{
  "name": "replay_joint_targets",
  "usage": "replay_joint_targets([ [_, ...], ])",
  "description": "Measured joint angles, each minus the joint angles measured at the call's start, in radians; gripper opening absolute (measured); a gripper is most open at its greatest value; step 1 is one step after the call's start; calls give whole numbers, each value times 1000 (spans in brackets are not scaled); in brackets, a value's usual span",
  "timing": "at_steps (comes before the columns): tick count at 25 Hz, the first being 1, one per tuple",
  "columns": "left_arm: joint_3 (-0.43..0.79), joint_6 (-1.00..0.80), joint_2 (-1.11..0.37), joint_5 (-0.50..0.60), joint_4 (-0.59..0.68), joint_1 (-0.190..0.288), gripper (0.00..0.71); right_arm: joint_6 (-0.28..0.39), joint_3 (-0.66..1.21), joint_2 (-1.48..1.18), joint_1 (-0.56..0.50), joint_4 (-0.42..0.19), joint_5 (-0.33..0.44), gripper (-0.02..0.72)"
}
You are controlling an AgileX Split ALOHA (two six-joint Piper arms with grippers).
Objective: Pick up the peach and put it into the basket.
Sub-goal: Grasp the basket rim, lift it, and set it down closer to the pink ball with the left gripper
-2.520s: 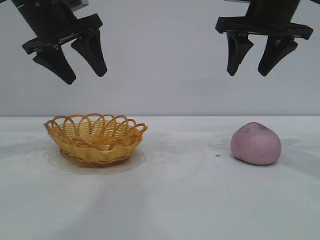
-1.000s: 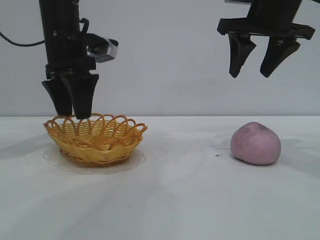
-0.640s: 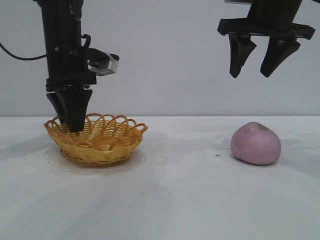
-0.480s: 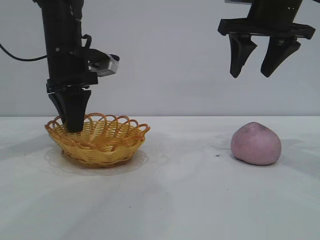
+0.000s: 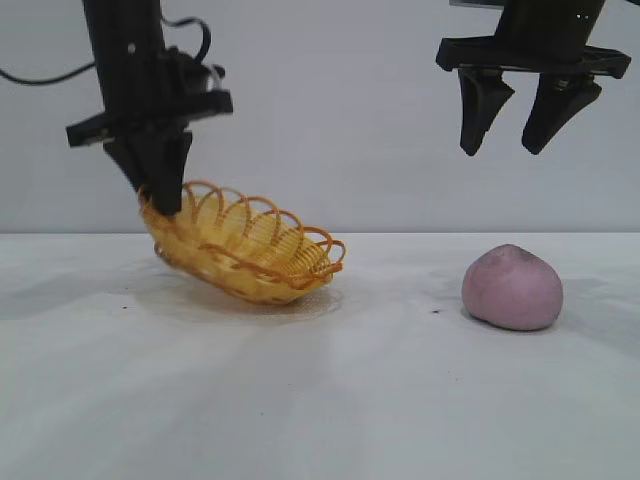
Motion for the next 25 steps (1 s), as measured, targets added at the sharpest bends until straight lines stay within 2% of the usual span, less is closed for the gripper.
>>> replay_joint_targets([
  [4, 0, -70, -50, 0, -46, -11, 0, 0, 0, 0, 0, 0, 0, 478],
  [7, 18, -119, -84, 0, -54, -40, 0, 0, 0, 0, 0, 0, 0, 478],
  [11, 152, -152, -141, -6, -58, -84, 0, 0, 0, 0, 0, 0, 0, 478],
  [15, 378, -184, -241, -142, -87, -92, 0, 0, 0, 0, 0, 0, 2, 478],
  [19, 580, -192, -319, -323, -190, -92, 0, 0, 0, 0, 0, 0, 2, 478],
  [22, 677, -164, -326, -427, -306, -93, 0, 0, 0, 0, 0, 0, 2, 478],
  [25, 712, -138, -308, -485, -381, -93, 0, 0, 0, 0, 0, 0, 3, 478],
])
